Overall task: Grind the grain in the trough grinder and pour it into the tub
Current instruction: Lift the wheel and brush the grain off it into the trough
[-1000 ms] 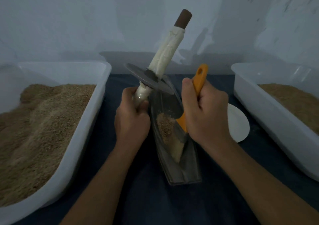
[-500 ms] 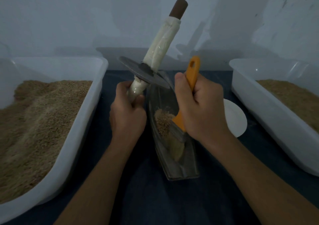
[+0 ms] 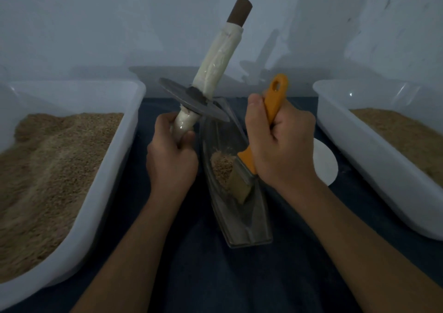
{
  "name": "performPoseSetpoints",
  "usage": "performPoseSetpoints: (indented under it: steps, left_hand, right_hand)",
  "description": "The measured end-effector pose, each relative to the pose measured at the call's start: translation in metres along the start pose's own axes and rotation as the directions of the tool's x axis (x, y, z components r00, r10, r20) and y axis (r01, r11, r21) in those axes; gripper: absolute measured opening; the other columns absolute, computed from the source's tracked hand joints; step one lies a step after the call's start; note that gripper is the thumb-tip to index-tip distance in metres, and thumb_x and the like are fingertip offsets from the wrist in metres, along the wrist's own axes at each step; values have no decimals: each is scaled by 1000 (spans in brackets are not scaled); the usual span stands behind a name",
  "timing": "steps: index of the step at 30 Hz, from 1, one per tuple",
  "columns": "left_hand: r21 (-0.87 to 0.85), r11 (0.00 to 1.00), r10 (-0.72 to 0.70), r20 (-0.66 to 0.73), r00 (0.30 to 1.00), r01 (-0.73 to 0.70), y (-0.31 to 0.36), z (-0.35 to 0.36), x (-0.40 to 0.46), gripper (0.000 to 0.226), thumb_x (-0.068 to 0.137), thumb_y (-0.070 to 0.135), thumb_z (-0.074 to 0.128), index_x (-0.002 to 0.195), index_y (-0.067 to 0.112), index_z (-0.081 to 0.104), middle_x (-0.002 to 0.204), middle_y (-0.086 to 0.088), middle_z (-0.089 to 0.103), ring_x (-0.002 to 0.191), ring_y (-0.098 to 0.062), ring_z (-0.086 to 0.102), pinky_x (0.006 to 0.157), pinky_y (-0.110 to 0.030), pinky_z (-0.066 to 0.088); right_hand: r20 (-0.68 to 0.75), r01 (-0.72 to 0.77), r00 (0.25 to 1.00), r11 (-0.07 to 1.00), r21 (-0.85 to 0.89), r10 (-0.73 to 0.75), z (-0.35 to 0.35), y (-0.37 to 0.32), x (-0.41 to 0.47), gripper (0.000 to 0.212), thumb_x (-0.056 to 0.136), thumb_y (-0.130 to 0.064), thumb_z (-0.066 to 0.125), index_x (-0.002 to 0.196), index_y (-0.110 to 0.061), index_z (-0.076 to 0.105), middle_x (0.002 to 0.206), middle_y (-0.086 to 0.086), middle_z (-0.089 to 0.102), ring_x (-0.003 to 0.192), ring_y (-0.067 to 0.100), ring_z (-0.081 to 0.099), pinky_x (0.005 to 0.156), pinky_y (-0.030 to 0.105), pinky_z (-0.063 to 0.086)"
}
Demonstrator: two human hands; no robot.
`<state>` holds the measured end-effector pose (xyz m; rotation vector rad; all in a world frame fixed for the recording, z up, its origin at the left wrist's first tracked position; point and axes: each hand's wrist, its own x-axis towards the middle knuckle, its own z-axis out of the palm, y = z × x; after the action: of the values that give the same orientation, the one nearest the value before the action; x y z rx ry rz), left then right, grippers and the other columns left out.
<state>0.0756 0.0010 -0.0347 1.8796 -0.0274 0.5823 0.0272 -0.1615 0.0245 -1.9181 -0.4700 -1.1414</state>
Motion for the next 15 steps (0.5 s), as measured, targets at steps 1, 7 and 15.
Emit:
performPoseSetpoints:
  steps: [1, 7, 15]
  left_hand:
    - [1, 1000, 5, -2, 1000, -5, 0, 0, 0, 26, 90, 23, 61, 112, 35, 53, 90, 17, 62, 87, -16, 62, 75, -37, 49]
    - [12, 1000, 3, -3, 1000, -3, -1, 0, 1, 26, 93, 21, 63, 113, 34, 54, 91, 19, 61, 88, -15, 61, 75, -37, 48]
    - [7, 1000, 1, -14, 1000, -1, -3, 0, 2, 25, 93, 20, 63, 112, 34, 54, 90, 18, 61, 87, -16, 60, 74, -34, 45]
  right_hand:
    - [21, -12, 1000, 1000, 10, 12, 1, -1, 0, 48, 105, -19, 48, 60, -20, 33, 45, -2, 32, 38, 20, 36, 41, 23, 24]
    - [58, -26, 998, 998, -59, 29, 13, 7, -6, 46, 105, -16, 51, 62, -19, 35, 45, -1, 34, 37, 17, 35, 43, 25, 25]
    - [0, 8, 1000, 997, -76, -8, 6, 8, -2, 48, 105, -17, 51, 59, -15, 37, 45, -5, 32, 38, 15, 37, 42, 21, 25]
